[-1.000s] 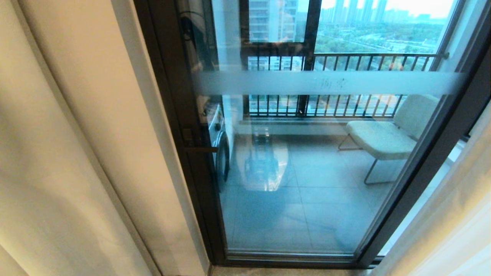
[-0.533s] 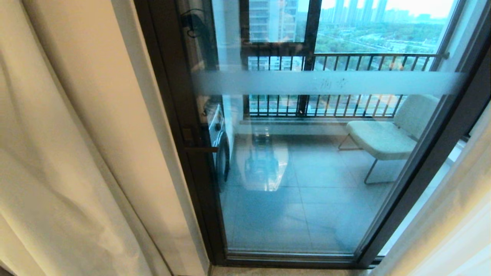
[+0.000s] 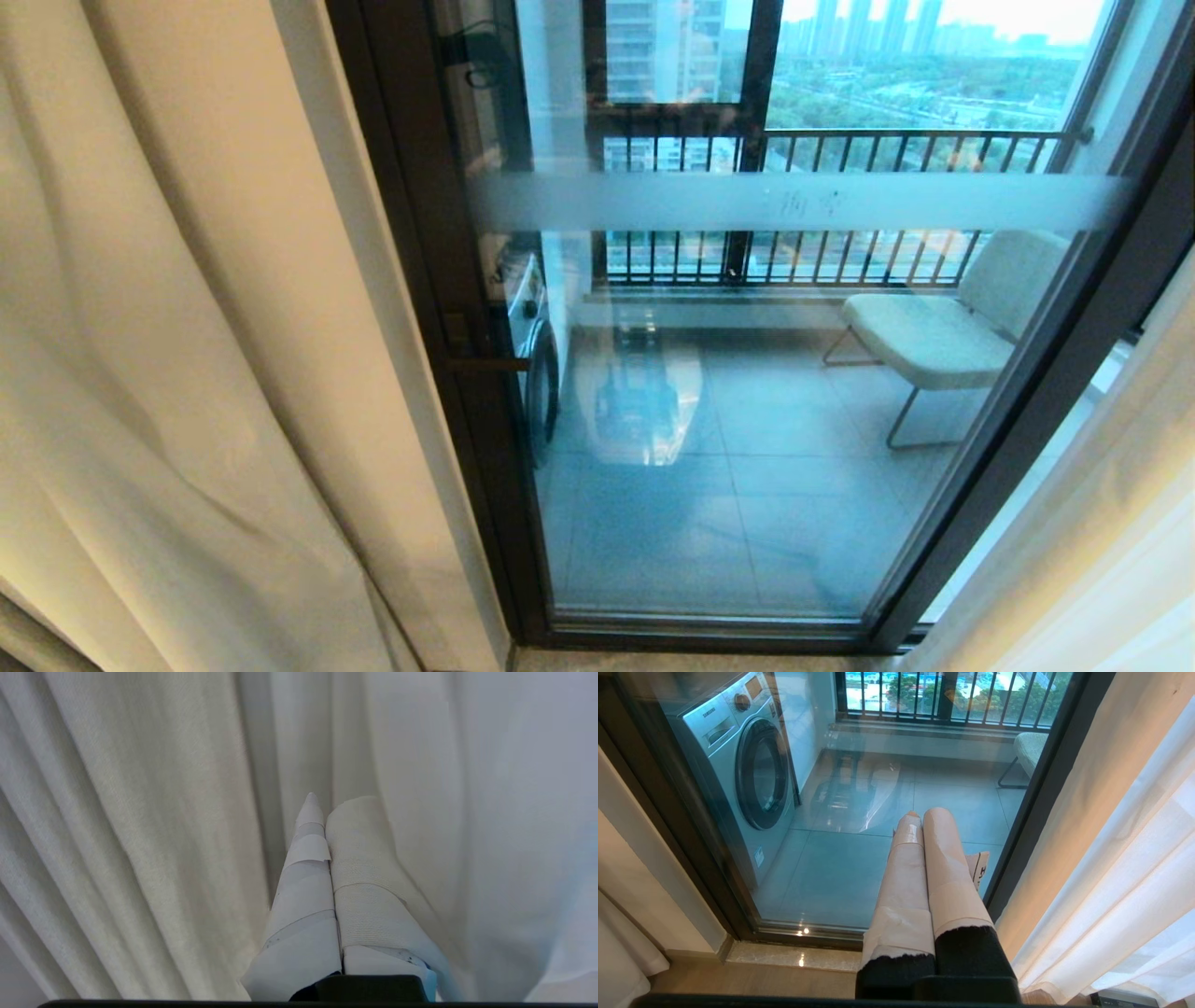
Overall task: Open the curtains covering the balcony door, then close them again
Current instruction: Pull the inner curtains open on both sides
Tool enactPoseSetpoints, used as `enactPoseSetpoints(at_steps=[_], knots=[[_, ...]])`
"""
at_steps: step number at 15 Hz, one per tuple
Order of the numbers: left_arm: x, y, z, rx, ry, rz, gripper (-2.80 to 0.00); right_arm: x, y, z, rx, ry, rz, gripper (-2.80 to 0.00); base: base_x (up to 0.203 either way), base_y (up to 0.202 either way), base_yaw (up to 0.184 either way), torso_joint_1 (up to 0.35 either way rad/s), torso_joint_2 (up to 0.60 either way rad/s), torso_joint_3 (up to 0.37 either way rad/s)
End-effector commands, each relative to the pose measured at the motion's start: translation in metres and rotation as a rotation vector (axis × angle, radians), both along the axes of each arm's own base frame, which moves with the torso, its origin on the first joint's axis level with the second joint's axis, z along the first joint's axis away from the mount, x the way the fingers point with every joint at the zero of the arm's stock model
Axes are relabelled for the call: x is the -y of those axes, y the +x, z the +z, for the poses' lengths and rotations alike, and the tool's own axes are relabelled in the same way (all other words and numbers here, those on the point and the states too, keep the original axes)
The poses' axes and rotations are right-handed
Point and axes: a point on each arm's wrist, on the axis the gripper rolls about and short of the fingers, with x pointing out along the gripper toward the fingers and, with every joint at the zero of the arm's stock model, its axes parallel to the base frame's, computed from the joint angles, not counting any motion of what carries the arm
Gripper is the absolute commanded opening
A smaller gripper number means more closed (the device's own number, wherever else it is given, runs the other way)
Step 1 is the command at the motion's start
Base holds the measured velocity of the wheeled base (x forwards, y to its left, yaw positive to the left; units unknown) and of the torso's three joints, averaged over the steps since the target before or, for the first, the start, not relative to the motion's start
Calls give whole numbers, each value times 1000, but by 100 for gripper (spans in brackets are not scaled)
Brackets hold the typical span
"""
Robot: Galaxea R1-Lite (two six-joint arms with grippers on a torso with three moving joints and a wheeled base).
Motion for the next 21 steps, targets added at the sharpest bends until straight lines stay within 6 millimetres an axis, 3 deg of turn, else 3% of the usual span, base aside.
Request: enactPoseSetpoints(at_steps=[1,5,6,12,21], knots=[[3,-3,3,10,6,-2,-280,0,0,0,-2,0,0,-280,0,0,0,0,0,0],[6,-6,5,16,1,-4,-280,0,0,0,-2,0,0,-280,0,0,0,0,0,0],[7,-7,5,16,0,-4,0,0,0,0,-2,0,0,-280,0,0,0,0,0,0],[18,-19,2,11,-8,0,0,0,0,0,-1,0,0,-280,0,0,0,0,0,0],[57,-58,-2,31,-23,-3,0,0,0,0,-2,0,0,-280,0,0,0,0,0,0]])
